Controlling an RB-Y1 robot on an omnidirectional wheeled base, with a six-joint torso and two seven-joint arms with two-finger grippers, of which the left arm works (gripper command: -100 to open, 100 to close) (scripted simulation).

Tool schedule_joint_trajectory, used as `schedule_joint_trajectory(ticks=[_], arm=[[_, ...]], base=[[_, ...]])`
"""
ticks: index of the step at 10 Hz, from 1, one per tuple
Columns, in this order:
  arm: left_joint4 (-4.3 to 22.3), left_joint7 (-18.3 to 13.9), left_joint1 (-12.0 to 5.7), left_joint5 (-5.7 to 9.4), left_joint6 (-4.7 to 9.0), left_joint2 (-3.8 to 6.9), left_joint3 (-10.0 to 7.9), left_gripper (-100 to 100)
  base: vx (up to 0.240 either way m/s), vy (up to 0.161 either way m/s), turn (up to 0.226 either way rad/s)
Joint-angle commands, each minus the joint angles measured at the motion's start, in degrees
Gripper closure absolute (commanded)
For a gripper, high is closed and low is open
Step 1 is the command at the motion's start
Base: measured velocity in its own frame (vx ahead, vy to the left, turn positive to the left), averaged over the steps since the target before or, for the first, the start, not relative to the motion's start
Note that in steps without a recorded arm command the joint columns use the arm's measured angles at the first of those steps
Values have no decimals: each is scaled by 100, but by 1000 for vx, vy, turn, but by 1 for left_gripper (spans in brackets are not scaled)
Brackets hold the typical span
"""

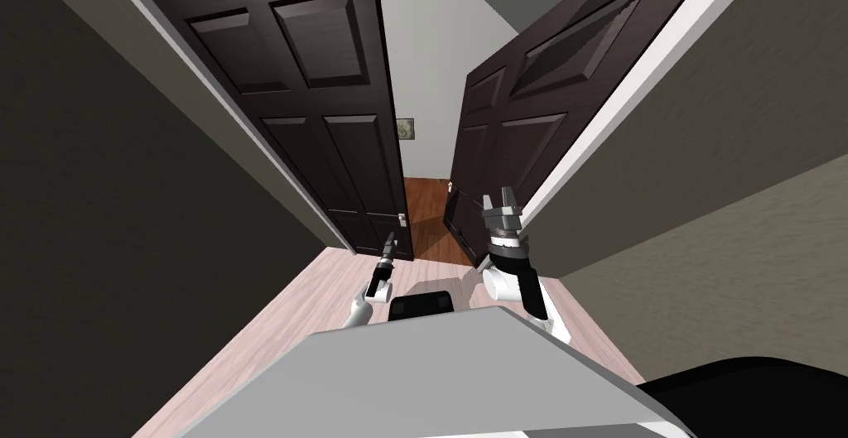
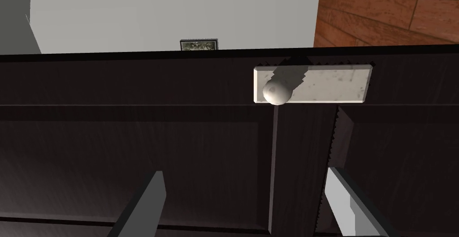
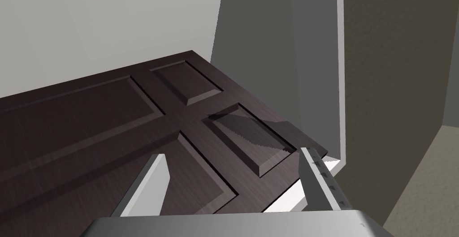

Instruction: Push the door open

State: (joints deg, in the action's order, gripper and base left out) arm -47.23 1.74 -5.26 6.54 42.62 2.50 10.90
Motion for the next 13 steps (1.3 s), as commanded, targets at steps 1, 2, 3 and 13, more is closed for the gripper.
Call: schedule_joint_trajectory(ticks=[1,2,3,13], arm=[[248,-8,-108,6,53,-21,24,-100],[385,-12,-165,8,88,-36,36,-100],[385,-12,-165,8,88,-36,36,-100],[1227,-39,-515,38,334,3,58,-100]], base=[[72,73,-60],[66,75,-51],[46,45,-16],[97,24,-34]])
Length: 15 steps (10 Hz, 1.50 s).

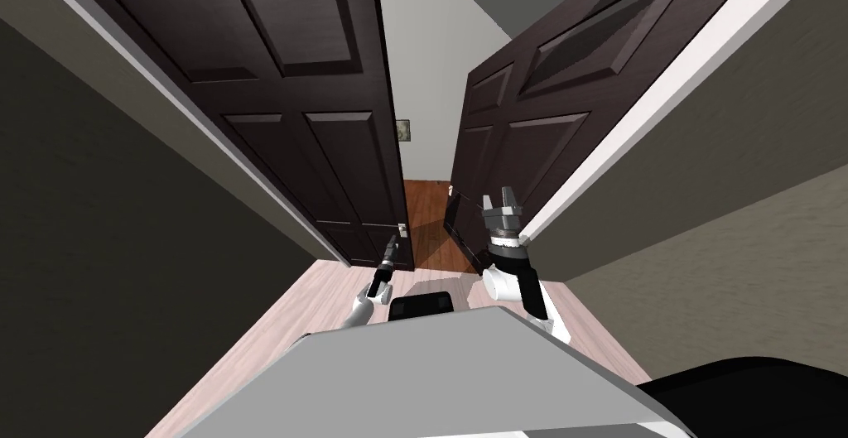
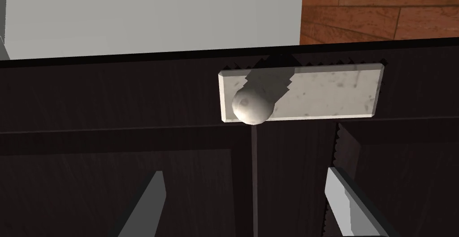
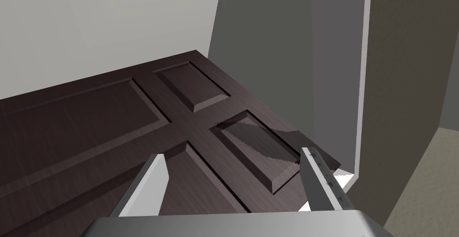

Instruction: Push the door open

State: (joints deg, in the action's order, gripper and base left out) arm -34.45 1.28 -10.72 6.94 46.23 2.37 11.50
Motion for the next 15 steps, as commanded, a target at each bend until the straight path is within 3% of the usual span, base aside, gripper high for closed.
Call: schedule_joint_trajectory(ticks=[1,4,6,7,8,15], arm=[[-41,9,27,2,-23,26,-15,-100],[-12,13,16,13,-13,-12,-52,-100],[8,16,9,20,-6,-106,-77,-100],[10,8,13,17,2,-68,-68,-100],[10,8,13,17,2,-68,-68,100],[26,51,13,44,-4,-25,-129,100]], base=[[192,-25,-20],[183,-23,-26],[194,-17,-24],[63,-24,15],[-13,5,-10],[23,-3,4]])
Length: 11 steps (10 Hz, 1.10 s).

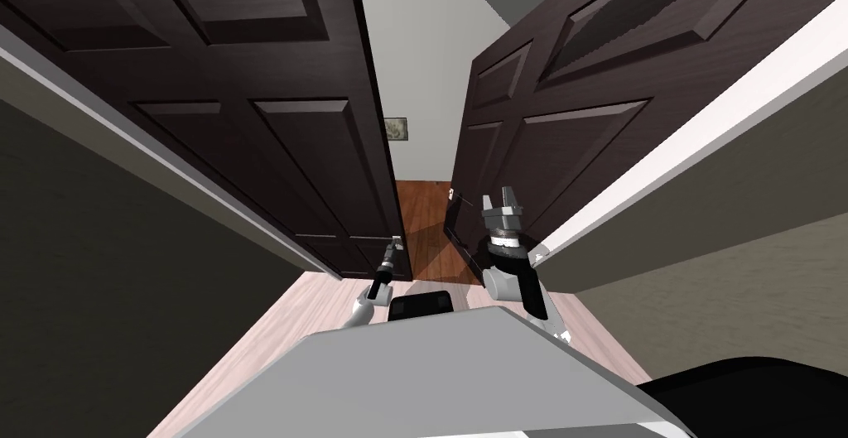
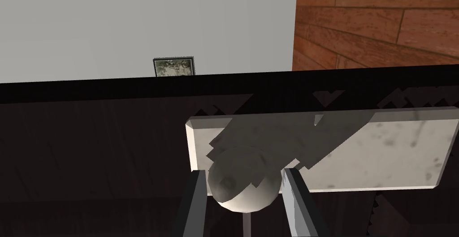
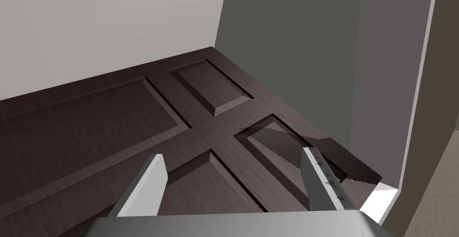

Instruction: Push the door open

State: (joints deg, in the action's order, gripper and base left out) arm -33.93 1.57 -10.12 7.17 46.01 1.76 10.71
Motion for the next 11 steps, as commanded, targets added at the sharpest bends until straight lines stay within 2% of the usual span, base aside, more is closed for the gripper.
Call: schedule_joint_trajectory(ticks=[1,4,6,8,9,10,11], arm=[[-22,44,-50,36,21,56,-85,100],[-14,84,-56,64,27,89,-150,100],[-14,84,-56,64,27,89,-150,100],[-1,152,-66,112,38,131,-258,100],[-1,152,-66,112,38,131,-258,100],[10,211,-74,153,46,156,-351,100],[10,211,-74,153,46,156,-351,100]], base=[[140,-32,26],[147,-50,27],[33,-8,-3],[68,-27,45],[129,-48,83],[148,-47,74],[136,-44,63]])
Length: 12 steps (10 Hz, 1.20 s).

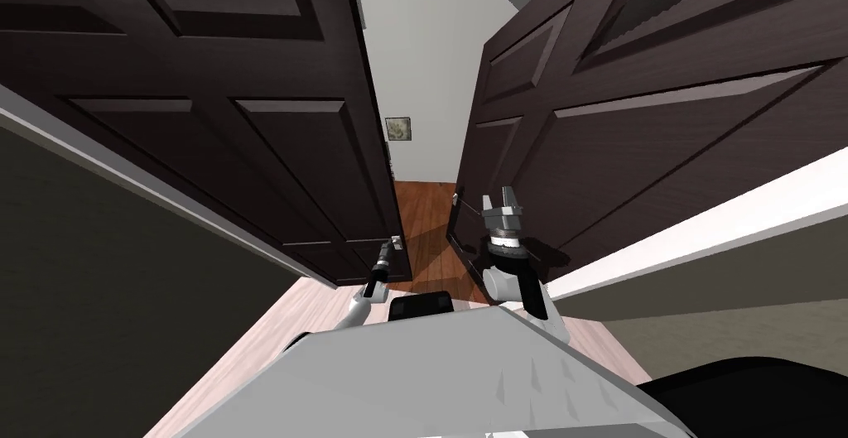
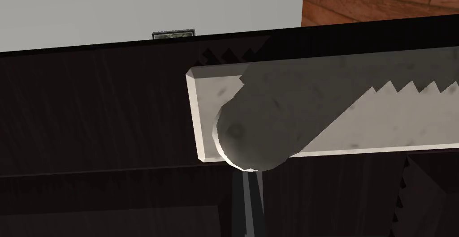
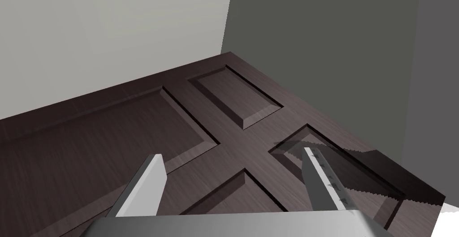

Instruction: Push the door open

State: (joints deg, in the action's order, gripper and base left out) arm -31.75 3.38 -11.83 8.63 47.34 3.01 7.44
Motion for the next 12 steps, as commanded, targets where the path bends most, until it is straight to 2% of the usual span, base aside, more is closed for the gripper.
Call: schedule_joint_trajectory(ticks=[1,5,8,9,10,12], arm=[[-16,-3,-2,9,-15,21,-1,-100],[-50,-10,-5,28,-48,-14,-4,-100],[-79,-16,-8,44,-76,-127,-6,-100],[-82,-14,2,39,-73,-99,-4,-100],[-68,-4,7,50,-45,-40,-18,-100],[-61,2,11,58,-27,-12,-29,-100]], base=[[-50,-48,42],[-192,-35,36],[-202,-35,34],[-85,-15,5],[132,-36,-36],[170,-13,-17]])
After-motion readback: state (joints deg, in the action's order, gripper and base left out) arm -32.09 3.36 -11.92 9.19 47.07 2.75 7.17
